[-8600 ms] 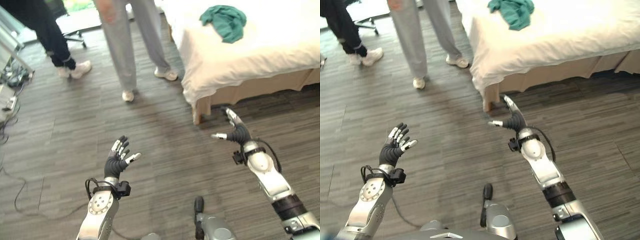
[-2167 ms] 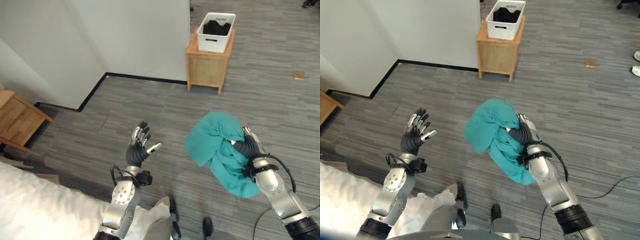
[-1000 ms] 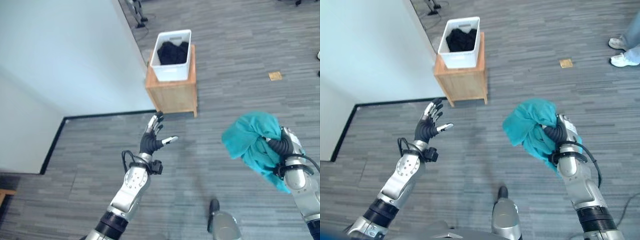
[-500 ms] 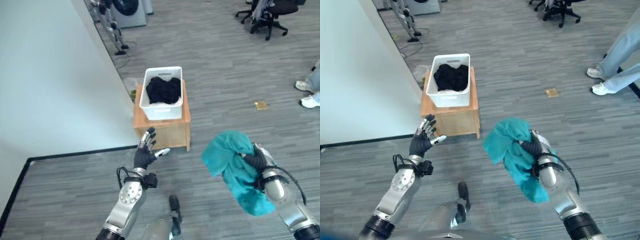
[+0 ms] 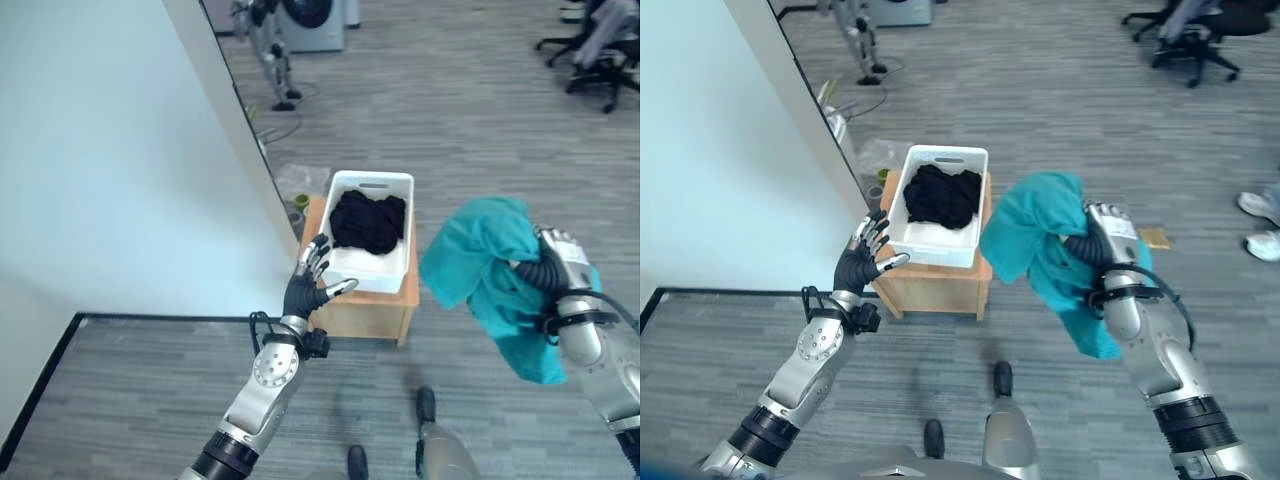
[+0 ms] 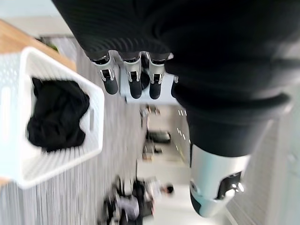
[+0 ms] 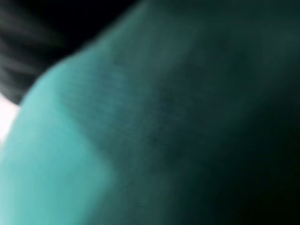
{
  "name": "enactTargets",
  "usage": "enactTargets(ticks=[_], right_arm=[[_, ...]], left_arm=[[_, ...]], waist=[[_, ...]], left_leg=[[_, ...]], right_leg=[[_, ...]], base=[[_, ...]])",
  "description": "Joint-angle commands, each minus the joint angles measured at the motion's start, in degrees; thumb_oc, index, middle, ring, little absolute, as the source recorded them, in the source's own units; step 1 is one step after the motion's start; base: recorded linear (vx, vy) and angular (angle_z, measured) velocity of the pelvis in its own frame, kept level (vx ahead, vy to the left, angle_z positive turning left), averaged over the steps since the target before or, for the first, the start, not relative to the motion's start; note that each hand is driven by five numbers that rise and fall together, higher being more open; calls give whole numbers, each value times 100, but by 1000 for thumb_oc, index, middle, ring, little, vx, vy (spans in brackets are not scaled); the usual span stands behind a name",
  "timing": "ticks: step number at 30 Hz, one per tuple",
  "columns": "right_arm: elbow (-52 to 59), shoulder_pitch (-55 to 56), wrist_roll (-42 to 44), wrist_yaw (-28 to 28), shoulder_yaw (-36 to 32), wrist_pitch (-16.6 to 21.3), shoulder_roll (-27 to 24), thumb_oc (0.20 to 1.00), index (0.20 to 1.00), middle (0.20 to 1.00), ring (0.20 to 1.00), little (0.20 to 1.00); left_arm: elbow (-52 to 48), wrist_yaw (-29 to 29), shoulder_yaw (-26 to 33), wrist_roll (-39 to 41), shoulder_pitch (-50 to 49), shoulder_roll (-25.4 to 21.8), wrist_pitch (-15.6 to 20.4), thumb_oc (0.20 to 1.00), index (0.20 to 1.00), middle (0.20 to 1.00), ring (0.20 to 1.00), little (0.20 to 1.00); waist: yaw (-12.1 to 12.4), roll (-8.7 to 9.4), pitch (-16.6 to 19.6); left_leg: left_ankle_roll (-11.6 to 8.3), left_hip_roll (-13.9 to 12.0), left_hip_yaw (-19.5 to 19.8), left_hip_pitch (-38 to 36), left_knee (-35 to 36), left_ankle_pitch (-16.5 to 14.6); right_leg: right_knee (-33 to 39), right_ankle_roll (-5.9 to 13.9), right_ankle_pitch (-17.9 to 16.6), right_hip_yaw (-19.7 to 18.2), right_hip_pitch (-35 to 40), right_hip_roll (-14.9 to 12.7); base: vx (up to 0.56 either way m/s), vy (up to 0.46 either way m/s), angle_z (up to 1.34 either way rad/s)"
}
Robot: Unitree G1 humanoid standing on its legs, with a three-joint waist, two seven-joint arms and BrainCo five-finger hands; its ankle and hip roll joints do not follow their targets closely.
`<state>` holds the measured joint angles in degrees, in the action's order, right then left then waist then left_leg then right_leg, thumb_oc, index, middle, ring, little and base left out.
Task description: Pick up bed clothes into laundry basket.
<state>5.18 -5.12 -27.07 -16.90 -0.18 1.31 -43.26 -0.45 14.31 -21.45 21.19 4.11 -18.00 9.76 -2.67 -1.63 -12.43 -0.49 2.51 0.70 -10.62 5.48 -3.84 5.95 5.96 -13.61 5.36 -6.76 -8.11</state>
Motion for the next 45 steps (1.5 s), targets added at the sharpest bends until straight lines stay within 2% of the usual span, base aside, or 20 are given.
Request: enactTargets(ticks=[1, 3, 5, 6, 9, 10, 12, 13, 14, 15, 16, 17, 18, 19, 22, 27, 32, 40, 43, 45], right_arm=[[377, -677, 29, -367, -268, 193, -377, 200, 200, 200, 200, 200], [371, -680, 32, -369, -261, 195, -382, 200, 200, 200, 200, 200], [285, -935, 141, -337, -112, 227, -514, 200, 200, 200, 200, 200], [284, -1048, 204, -329, -59, 243, -553, 200, 200, 200, 200, 200], [296, -1322, 325, -247, 109, 266, -607, 200, 200, 200, 200, 200], [294, -1328, 327, -246, 111, 266, -606, 200, 200, 200, 200, 200], [299, -1468, 375, -210, 223, 268, -599, 200, 200, 200, 200, 200], [105, -1630, 415, -191, 363, 229, -643, 200, 200, 200, 200, 200], [101, -1636, 415, -193, 369, 230, -643, 200, 200, 200, 200, 200], [-208, -1743, 460, -126, 490, 155, -784, 200, 200, 200, 200, 200], [-397, -1819, 472, -89, 587, 124, -858, 200, 200, 200, 200, 200], [-425, -1854, 477, -99, 621, 132, -864, 200, 200, 200, 200, 200], [-861, -2035, 481, -67, 847, 63, -949, 200, 200, 200, 200, 200], [-1097, -2134, 483, -55, 986, 42, -962, 200, 200, 200, 200, 200], [-1635, -2306, 571, 1, 1202, -77, -855, 200, 200, 200, 200, 200], [-2201, -2587, 477, -1, 1538, -178, -639, 200, 200, 200, 200, 200], [-2862, -2945, 418, 24, 1910, -214, -541, 200, 200, 200, 200, 200], [-4315, -3435, 698, -113, 2089, -310, -407, 200, 200, 200, 200, 200], [-4421, -3445, 766, -176, 2065, -308, -263, 200, 200, 200, 200, 200], [-4710, -3426, 758, -310, 2049, -397, 50, 200, 200, 200, 200, 200]], left_arm=[[-269, -211, 140, -149, 105, 75, 321, 1000, 1000, 1000, 1000, 1000], [-275, -211, 142, -149, 98, 77, 318, 1000, 1000, 1000, 1000, 1000], [-302, -273, 166, -44, -70, 99, 305, 1000, 1000, 1000, 1000, 1000], [-312, -282, 173, -21, -84, 86, 316, 1000, 1000, 1000, 1000, 1000], [-364, -329, 297, 168, -200, 101, 316, 1000, 1000, 1000, 1000, 1000], [-368, -330, 301, 169, -200, 98, 313, 1000, 1000, 1000, 1000, 1000], [-392, -314, 342, 228, -255, 102, 321, 1000, 1000, 1000, 1000, 1000], [-409, -340, 356, 253, -305, 60, 307, 1000, 1000, 1000, 1000, 1000], [-409, -340, 359, 253, -305, 60, 306, 1000, 1000, 1000, 1000, 1000], [-412, -394, 322, 350, -336, 29, 300, 1000, 1000, 1000, 1000, 1000], [-404, -435, 308, 384, -352, 17, 261, 1000, 1000, 1000, 1000, 1000], [-407, -436, 319, 386, -357, 25, 259, 1000, 1000, 1000, 1000, 1000], [-328, -438, 289, 406, -403, 1, 233, 1000, 1000, 1000, 1000, 1000], [-275, -422, 288, 431, -398, -10, 234, 1000, 1000, 1000, 1000, 1000], [-296, -485, 274, 596, -504, -28, 252, 1000, 1000, 1000, 1000, 1000], [-317, -590, 277, 686, -726, -100, 180, 1000, 1000, 1000, 1000, 1000], [-277, -721, 228, 772, -796, -165, 181, 1000, 1000, 1000, 1000, 1000], [-255, -881, 66, 966, -720, -331, 188, 1000, 1000, 1000, 1000, 1000], [-239, -876, 78, 988, -675, -380, 197, 1000, 1000, 1000, 1000, 1000], [-182, -824, 79, 1015, -525, -395, 213, 1000, 1000, 1000, 1000, 1000]], waist=[[100, 73, 314], [77, 69, 299], [222, 142, 316], [283, 168, 307], [383, 252, 201], [369, 248, 200], [451, 336, 115], [530, 439, 58], [526, 435, 60], [592, 443, 82], [602, 421, 111], [595, 429, 107], [664, 306, 180], [738, 263, 208], [737, 192, 285], [896, 263, 450], [1090, 382, 448], [1368, 539, 287], [1390, 563, 220], [1465, 533, 55]], left_leg=[[-227, -268, -732, -81, -52, -191], [-230, -272, -712, -102, -51, -194], [-403, -311, -673, 59, -720, -323], [-472, -345, -686, 148, -938, -277], [-748, -627, -895, 670, -2167, 160], [-754, -639, -878, 707, -2225, 141], [-845, -678, -1024, 1095, -2919, 389], [-827, -902, -1327, 1402, -3371, 421], [-827, -907, -1324, 1410, -3381, 416], [-792, -1206, -1623, 1406, -2987, 449], [-761, -1259, -1725, 1335, -2576, 376], [-754, -1230, -1743, 1291, -2506, 402], [-737, -1146, -1700, 1225, -1240, 520], [-769, -1140, -1602, 1251, -861, 755], [-797, -1228, -1621, 1032, -319, 986], [-758, -1197, -1686, 714, -72, 997], [-736, -1149, -1651, 734, -48, 973], [-765, -1023, -1327, 1226, -48, 992], [-761, -989, -1287, 1312, -48, 975], [-743, -939, -1228, 1603, -48, 966]], right_leg=[[-222, 416, 1107, 397, 617, -87], [-189, 416, 1097, 422, 663, -85], [-95, 331, 1159, 652, 965, -120], [-95, 308, 1218, 713, 1046, -127], [-95, 143, 1444, 1058, 1329, -130], [-95, 136, 1446, 1070, 1327, -122], [-95, 24, 1535, 1174, 1461, -116], [-95, -47, 1631, 1313, 1575, -121], [-95, -48, 1631, 1315, 1573, -117], [-95, -21, 1694, 1474, 1642, -126], [-95, 18, 1729, 1541, 1653, -122], [-95, 26, 1730, 1538, 1661, -143], [-95, 142, 1801, 1595, 1721, -55], [-95, 161, 1832, 1589, 1724, -21], [-95, 169, 1905, 1697, 1808, 19], [-95, 144, 1916, 1684, 1927, 52], [-95, 179, 1903, 1711, 1913, 19], [-95, 235, 1887, 2066, 1750, -39], [-95, 259, 1895, 2111, 1699, -60], [-95, 293, 1848, 2185, 1473, -137]], base=[[184, -120, 68], [100, -94, 40], [182, -213, 24], [144, -193, 33], [111, -225, 34], [42, -153, 53], [60, -224, 54], [59, -219, 30], [112, -176, 26], [99, -19, 20], [105, -17, 45], [151, 70, 63], [155, 90, 64], [152, 84, 42], [142, 56, 8], [158, 28, -6], [104, 21, 11], [47, 26, 30], [24, 34, 12], [-29, 71, 11]])
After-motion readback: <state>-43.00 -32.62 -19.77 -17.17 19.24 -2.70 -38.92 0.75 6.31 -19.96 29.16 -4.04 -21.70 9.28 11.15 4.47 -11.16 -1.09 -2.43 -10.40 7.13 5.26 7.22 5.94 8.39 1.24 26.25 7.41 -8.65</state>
